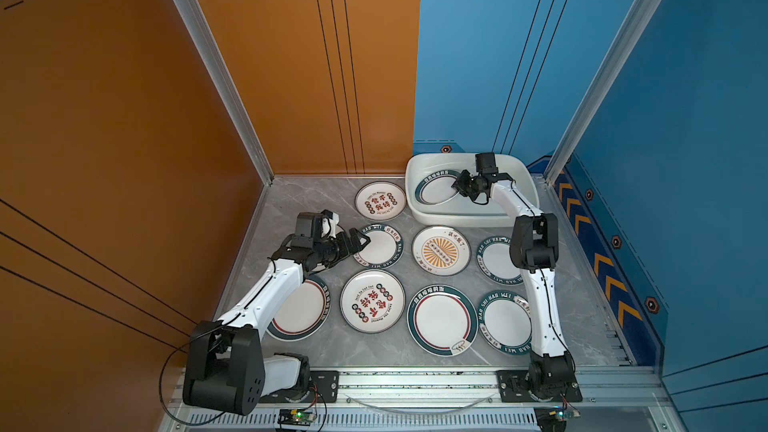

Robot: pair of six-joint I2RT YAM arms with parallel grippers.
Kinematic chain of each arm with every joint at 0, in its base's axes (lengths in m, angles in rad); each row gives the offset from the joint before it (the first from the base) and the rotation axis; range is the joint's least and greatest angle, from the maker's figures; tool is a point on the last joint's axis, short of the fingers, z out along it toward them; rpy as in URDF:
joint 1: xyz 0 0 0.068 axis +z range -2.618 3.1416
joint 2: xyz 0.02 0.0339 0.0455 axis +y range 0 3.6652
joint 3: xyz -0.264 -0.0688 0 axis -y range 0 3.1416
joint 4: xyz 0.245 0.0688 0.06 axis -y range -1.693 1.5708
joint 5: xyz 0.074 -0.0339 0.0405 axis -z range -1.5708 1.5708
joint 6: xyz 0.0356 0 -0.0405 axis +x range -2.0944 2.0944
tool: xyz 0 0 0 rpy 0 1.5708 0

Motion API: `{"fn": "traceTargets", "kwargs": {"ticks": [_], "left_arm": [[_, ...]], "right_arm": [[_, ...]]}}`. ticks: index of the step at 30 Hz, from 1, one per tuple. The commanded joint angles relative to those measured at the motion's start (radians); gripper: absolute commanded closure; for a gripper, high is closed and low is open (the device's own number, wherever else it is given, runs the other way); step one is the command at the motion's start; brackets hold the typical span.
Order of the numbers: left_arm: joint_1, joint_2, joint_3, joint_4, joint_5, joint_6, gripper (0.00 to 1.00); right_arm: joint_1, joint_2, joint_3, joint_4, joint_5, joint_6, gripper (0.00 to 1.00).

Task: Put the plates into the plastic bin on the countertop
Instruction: 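Lower the plate into the white bin with the right gripper and open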

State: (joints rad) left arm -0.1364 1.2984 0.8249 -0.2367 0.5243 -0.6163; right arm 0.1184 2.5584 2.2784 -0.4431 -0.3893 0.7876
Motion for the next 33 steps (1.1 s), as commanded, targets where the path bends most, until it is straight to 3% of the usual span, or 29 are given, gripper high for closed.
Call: {"fn": "traceTargets", "kwargs": {"ticks": [1, 9, 27, 33], "left_arm": [[0.009, 0.028, 0.011, 0.024, 0.025, 0.02, 0.02], [0.009, 0.048, 0.025, 0.037, 0.023, 0.01, 0.02], [-0.006, -0.037, -0.012, -0.018, -0.018, -0.006, 0.02], [-0.001, -0.078, -0.026, -0.053, -0.031, 0.012, 0.02]], "right_arm": [[0.003, 0.021, 0.038, -0.021, 0.012, 0.027, 1.0], [0.018, 0.059, 0.038, -0.077, 0.052, -0.002, 0.94], [0.056, 0.087, 0.035, -0.223, 0.234, -0.105, 0.58], [0.062, 0.07, 0.035, -0.263, 0.295, -0.167, 0.52]]}}
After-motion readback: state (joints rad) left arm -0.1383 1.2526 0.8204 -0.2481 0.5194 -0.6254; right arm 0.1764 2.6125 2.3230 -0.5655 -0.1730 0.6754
